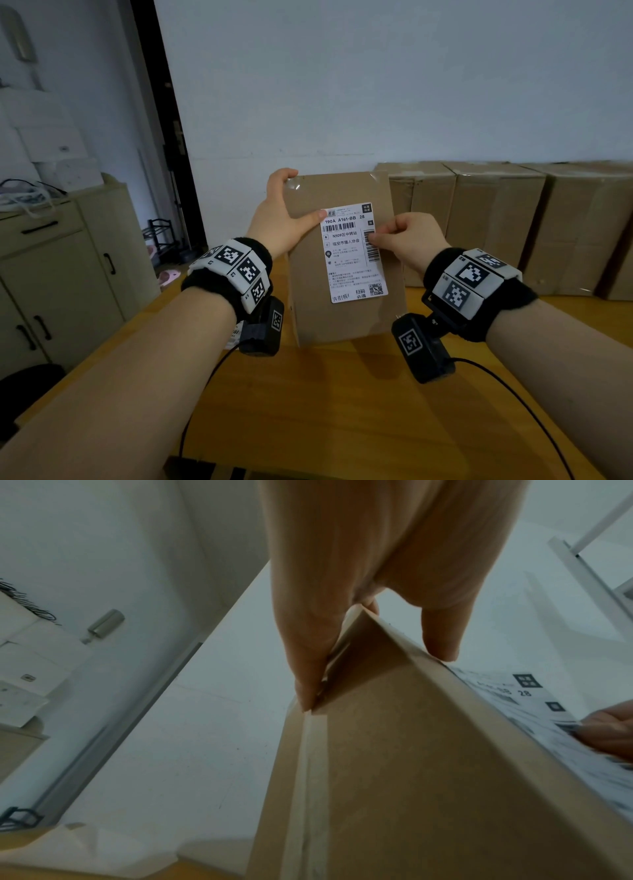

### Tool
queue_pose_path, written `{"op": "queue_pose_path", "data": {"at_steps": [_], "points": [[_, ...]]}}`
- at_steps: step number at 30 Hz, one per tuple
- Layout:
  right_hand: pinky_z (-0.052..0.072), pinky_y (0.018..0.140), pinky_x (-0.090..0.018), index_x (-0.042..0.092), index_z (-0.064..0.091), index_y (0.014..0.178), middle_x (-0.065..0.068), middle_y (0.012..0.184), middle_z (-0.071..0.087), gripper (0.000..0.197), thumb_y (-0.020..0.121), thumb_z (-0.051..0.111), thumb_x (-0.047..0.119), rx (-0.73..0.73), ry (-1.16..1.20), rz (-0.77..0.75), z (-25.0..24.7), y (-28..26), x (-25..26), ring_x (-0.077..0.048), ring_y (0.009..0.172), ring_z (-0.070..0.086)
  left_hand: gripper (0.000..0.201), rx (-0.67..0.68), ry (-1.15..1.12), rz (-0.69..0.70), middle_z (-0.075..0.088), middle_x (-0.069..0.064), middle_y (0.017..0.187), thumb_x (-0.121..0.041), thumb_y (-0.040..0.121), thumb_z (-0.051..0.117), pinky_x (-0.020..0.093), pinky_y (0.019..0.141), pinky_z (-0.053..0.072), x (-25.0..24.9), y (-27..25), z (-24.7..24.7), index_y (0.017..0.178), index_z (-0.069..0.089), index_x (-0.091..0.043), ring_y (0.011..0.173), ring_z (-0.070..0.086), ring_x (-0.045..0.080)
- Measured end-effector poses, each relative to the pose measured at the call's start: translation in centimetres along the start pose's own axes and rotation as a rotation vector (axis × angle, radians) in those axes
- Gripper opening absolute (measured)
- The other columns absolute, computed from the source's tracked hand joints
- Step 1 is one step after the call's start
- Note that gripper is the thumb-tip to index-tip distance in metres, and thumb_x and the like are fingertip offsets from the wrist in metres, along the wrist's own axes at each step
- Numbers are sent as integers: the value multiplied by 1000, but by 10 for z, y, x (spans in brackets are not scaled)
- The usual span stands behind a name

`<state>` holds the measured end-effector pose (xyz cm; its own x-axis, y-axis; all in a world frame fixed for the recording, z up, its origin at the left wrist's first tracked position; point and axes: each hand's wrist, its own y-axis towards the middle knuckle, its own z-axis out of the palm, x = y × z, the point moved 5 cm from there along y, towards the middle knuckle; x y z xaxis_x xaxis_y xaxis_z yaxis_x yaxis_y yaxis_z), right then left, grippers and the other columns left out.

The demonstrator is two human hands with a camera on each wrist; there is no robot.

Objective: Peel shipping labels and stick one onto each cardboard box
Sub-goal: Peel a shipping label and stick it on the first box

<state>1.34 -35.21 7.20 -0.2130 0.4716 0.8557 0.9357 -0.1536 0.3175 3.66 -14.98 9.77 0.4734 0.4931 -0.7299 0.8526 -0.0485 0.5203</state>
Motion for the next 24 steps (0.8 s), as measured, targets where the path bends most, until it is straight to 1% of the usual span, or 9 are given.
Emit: {"op": "queue_pose_path", "data": {"at_steps": [2, 4, 6, 7, 11, 16, 20, 22, 24], "points": [[54, 80, -38, 4, 65, 79, -2, 80, 65, 12, 80, 71, 15, -4, -4, 2, 0, 0, 0, -18, 80, 62, 71, -3, -5, 2, 50, -6, 105, -26, 81, 72, 15, 64, 47, 0, 0, 0, 136, 27, -25, 82, 56, 7], [54, 80, -38, 3, 65, 81, -1, 80, 65, 13, 79, 71, 15, -8, -2, 9, 0, 1, 0, -18, 81, 62, 70, -8, -12, 3, 51, -3, 108, -26, 81, 71, 23, 73, 50, 0, 0, 0, 136, 27, -25, 89, 58, 14], [55, 81, -37, 4, 65, 80, -2, 82, 67, 13, 79, 72, 15, -8, 0, 17, 0, 1, -1, -18, 83, 63, 70, -12, -9, 2, 52, -3, 109, -26, 81, 72, 29, 79, 51, 0, 0, 1, 135, 27, -25, 93, 58, 17], [55, 81, -38, 5, 65, 79, -3, 84, 67, 13, 79, 71, 15, -8, 1, 17, 0, 1, -1, -19, 83, 64, 69, -15, -8, 2, 52, -3, 109, -26, 81, 72, 28, 79, 51, 0, 0, 1, 135, 28, -25, 93, 58, 17], [55, 81, -39, 3, 66, 81, -9, 90, 70, 14, 79, 72, 16, -15, 4, 11, 1, 0, -1, -22, 85, 65, 68, -24, -13, -1, 52, -4, 106, -25, 82, 71, 17, 67, 47, 0, 1, 1, 134, 28, -25, 86, 57, 13], [53, 72, -32, 12, 61, 71, 0, 76, 64, 13, 79, 72, 15, -32, 15, -3, 3, -1, -2, -15, 76, 61, 68, -21, -21, -15, 50, -3, 108, -24, 81, 71, 29, 78, 50, -1, 1, 0, 134, 28, -24, 92, 57, 17], [56, 79, -39, 13, 62, 69, -3, 80, 68, 14, 77, 73, 17, -48, -13, -20, 2, 0, -1, -22, 82, 65, 67, -30, -18, -16, 50, -2, 108, -23, 81, 72, 31, 83, 51, -1, 0, 0, 133, 30, -24, 92, 57, 18], [56, 79, -40, 11, 63, 71, -5, 83, 69, 13, 77, 73, 18, -52, -36, -33, 3, 0, 0, -24, 84, 66, 67, -31, -20, -16, 51, -1, 108, -23, 81, 72, 31, 83, 51, -1, 0, 0, 133, 30, -24, 92, 57, 18], [55, 76, -38, 10, 63, 71, -2, 79, 67, 15, 77, 73, 19, -53, -64, -48, 3, 0, 1, -22, 81, 65, 67, -31, -23, -19, 51, -2, 108, -23, 81, 72, 32, 83, 52, -1, 0, -1, 133, 30, -24, 93, 57, 18]]}}
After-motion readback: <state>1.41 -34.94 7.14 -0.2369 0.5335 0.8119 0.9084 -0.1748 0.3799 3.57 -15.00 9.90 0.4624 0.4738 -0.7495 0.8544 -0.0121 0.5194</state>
